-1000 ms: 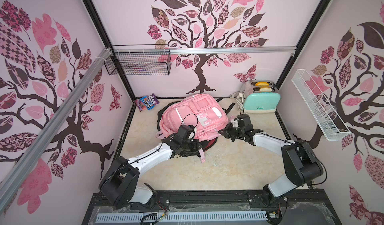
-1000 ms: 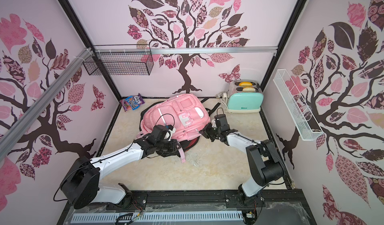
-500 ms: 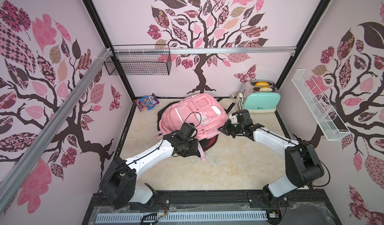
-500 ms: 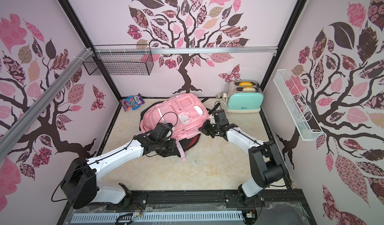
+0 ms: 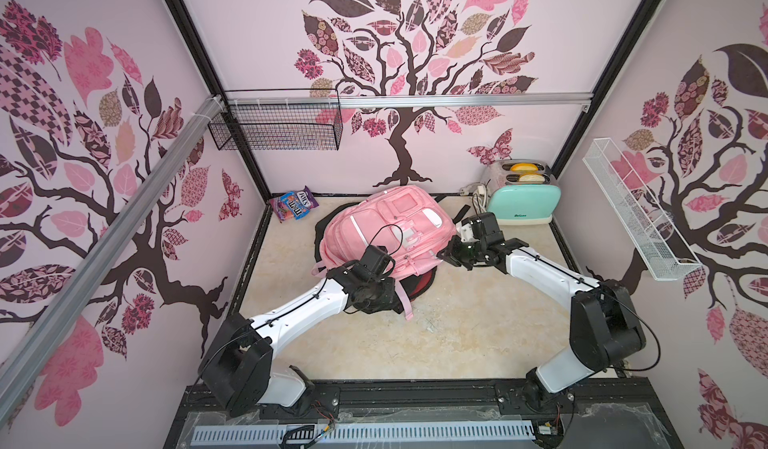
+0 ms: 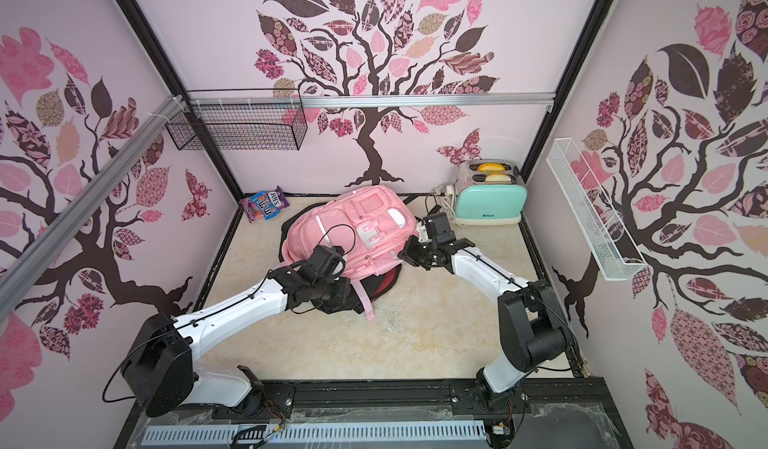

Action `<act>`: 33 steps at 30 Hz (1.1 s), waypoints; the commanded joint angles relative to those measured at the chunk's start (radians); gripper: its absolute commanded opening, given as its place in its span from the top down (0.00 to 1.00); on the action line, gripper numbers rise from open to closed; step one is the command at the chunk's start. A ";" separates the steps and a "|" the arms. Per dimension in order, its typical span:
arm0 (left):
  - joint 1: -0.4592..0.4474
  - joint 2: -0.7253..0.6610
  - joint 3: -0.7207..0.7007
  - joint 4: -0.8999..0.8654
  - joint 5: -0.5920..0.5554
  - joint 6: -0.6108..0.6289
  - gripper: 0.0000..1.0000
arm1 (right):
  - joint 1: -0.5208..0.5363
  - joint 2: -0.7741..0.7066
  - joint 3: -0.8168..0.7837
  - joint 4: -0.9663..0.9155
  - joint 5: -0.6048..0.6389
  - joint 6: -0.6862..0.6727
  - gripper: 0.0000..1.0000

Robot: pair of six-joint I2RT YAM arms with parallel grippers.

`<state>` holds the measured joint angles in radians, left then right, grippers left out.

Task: Zip up the backpack
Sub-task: Zip the zipper on the backpack.

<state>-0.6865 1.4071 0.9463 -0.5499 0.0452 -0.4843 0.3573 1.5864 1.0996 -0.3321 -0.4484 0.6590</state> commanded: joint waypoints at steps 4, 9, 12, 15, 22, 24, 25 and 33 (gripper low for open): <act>0.056 -0.032 -0.056 0.001 0.054 -0.044 1.00 | -0.035 0.050 0.091 -0.011 0.080 -0.049 1.00; 0.093 -0.072 -0.079 -0.034 0.032 -0.035 1.00 | -0.049 0.095 0.157 -0.031 0.106 -0.054 1.00; 0.093 -0.087 -0.072 -0.052 0.027 -0.028 1.00 | -0.049 0.128 0.196 -0.040 0.101 -0.057 1.00; 0.090 -0.084 -0.078 -0.029 0.059 -0.029 1.00 | -0.049 0.163 0.221 -0.037 0.087 -0.053 1.00; 0.050 -0.082 -0.119 0.112 0.207 -0.055 1.00 | -0.051 0.223 0.257 0.040 -0.045 -0.016 0.97; 0.041 -0.087 -0.140 0.173 0.255 -0.075 1.00 | -0.050 0.202 0.234 0.048 -0.029 0.008 0.67; 0.041 -0.088 -0.153 0.206 0.285 -0.088 1.00 | -0.049 0.188 0.217 0.048 -0.014 0.025 0.57; 0.028 -0.053 -0.136 0.260 0.305 -0.103 1.00 | -0.028 0.061 -0.032 0.150 -0.040 0.201 0.35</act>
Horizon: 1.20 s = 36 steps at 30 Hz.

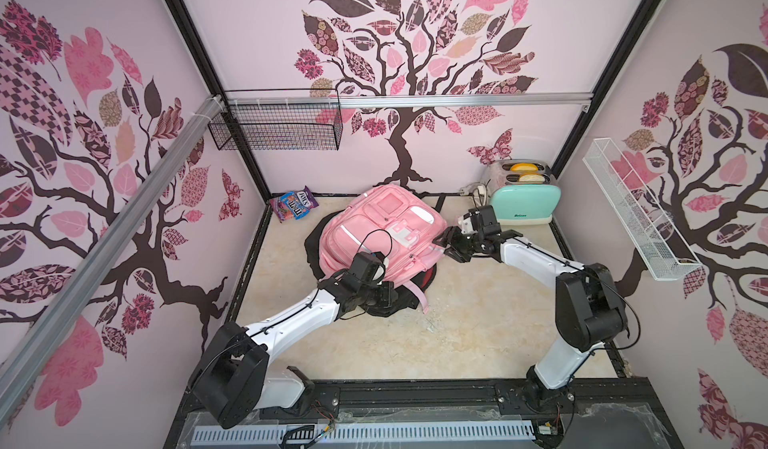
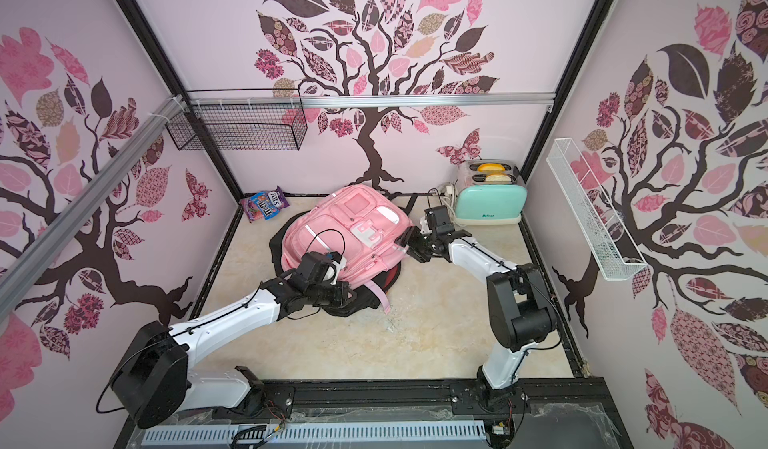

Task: Zip up the backpack
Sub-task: Zip the zipper on the backpack.

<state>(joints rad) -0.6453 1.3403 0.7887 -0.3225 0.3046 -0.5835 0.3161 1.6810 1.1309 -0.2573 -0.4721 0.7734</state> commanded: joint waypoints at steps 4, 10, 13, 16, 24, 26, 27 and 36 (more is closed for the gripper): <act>-0.014 0.021 0.048 -0.006 0.016 0.014 1.00 | 0.060 -0.046 -0.157 0.156 -0.040 0.154 0.35; -0.016 0.025 0.043 -0.019 0.007 0.020 1.00 | 0.115 -0.017 -0.198 0.310 -0.099 0.230 0.35; -0.016 0.020 0.034 -0.023 0.002 0.021 1.00 | 0.137 -0.028 -0.184 0.315 -0.112 0.225 0.36; -0.016 0.011 0.026 -0.024 -0.004 0.022 1.00 | 0.154 -0.049 -0.187 0.312 -0.118 0.222 0.36; -0.016 -0.014 0.010 -0.006 0.004 0.016 1.00 | 0.168 -0.018 -0.194 0.348 -0.125 0.220 0.57; -0.016 -0.020 0.011 -0.010 -0.002 0.016 1.00 | 0.168 -0.009 -0.195 0.351 -0.126 0.218 0.70; -0.016 -0.023 0.011 -0.014 -0.010 0.015 1.00 | 0.168 -0.006 -0.195 0.352 -0.124 0.216 0.76; 0.001 -0.059 0.001 -0.030 -0.038 0.008 0.89 | 0.169 0.009 -0.198 0.339 -0.119 0.202 0.89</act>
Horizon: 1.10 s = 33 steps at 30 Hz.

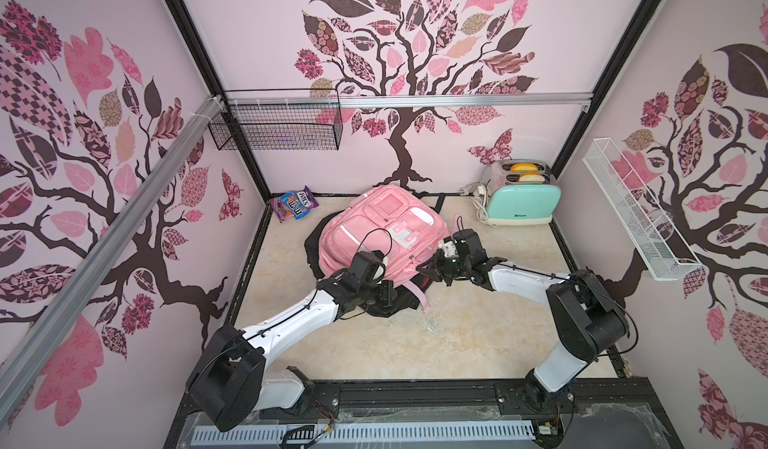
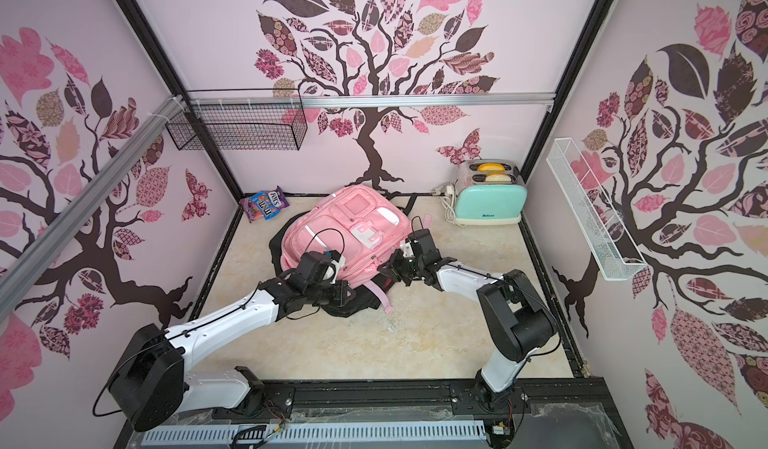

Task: Zip up the backpack
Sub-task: Zip the zipper on the backpack.

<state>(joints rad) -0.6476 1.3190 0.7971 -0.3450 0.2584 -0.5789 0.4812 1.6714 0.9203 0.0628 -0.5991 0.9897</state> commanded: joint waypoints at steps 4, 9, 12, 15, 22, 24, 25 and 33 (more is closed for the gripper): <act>0.012 -0.060 -0.013 -0.013 0.002 0.001 0.83 | 0.003 0.027 0.013 0.014 0.011 -0.020 0.90; 0.022 -0.068 -0.024 -0.011 0.001 -0.001 0.82 | 0.003 0.037 0.015 0.015 0.010 -0.018 0.90; 0.026 -0.066 -0.032 -0.002 0.006 -0.003 0.99 | 0.003 0.037 0.017 0.014 0.010 -0.020 0.90; 0.027 -0.064 -0.031 -0.001 0.014 0.003 1.00 | 0.003 0.038 0.019 0.008 0.014 -0.023 0.90; 0.031 -0.067 -0.027 -0.035 0.011 0.018 1.00 | 0.002 0.037 0.036 -0.049 0.036 -0.056 0.90; 0.030 -0.068 -0.032 -0.041 0.011 0.018 1.00 | 0.003 0.036 0.044 -0.064 0.042 -0.070 0.90; 0.030 -0.067 -0.035 -0.043 0.012 0.018 1.00 | 0.002 0.035 0.050 -0.076 0.047 -0.079 0.90; 0.030 -0.060 -0.050 -0.034 0.013 0.004 0.68 | 0.002 0.028 0.074 -0.105 0.036 -0.107 0.90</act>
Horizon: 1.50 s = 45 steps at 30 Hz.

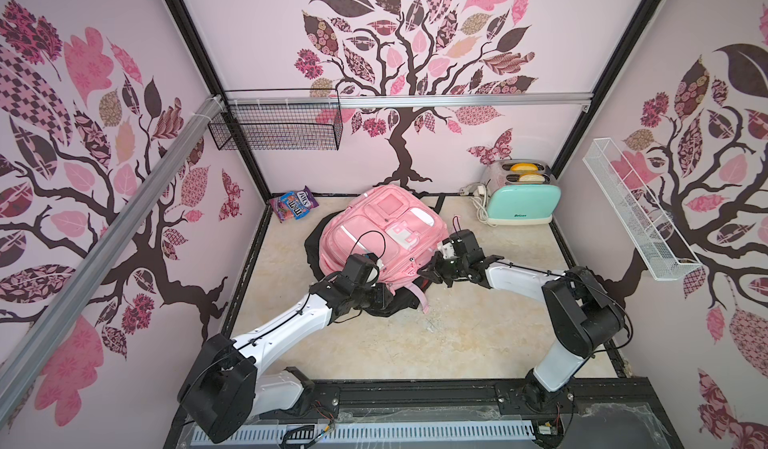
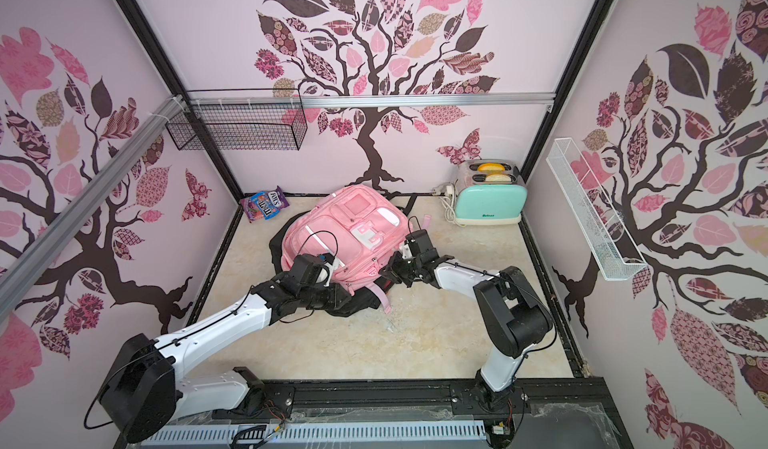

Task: Zip up the backpack
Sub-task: Zip the zipper on the backpack.

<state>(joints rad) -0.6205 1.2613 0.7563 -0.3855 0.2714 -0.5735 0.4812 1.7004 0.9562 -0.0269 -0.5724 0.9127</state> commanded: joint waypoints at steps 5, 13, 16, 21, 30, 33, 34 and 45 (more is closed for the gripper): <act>0.004 0.002 -0.024 0.064 0.014 -0.014 0.56 | 0.003 -0.014 0.052 -0.030 -0.010 -0.034 0.90; 0.004 -0.002 -0.068 0.207 0.022 -0.040 0.55 | 0.002 -0.030 0.058 -0.023 -0.049 -0.023 0.91; 0.005 -0.022 -0.102 0.269 0.003 -0.051 0.57 | 0.002 -0.036 0.054 -0.015 -0.063 -0.017 0.92; 0.005 -0.048 -0.150 0.355 -0.003 -0.056 0.67 | 0.002 -0.047 0.042 0.007 -0.087 0.001 0.93; 0.015 -0.115 -0.263 0.493 -0.026 -0.069 0.75 | 0.003 -0.054 0.045 0.026 -0.113 0.014 0.97; 0.018 -0.118 -0.279 0.515 -0.020 -0.069 0.72 | 0.003 -0.059 0.048 0.025 -0.116 0.013 0.97; 0.020 -0.118 -0.285 0.525 -0.019 -0.074 0.72 | 0.002 -0.059 0.049 0.025 -0.117 0.012 0.97; 0.037 -0.075 -0.329 0.706 0.060 -0.126 0.70 | 0.003 -0.062 0.052 0.024 -0.127 0.008 0.98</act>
<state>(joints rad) -0.5892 1.1748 0.4358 0.2340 0.3016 -0.6842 0.4793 1.6726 0.9733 -0.0303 -0.6468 0.9276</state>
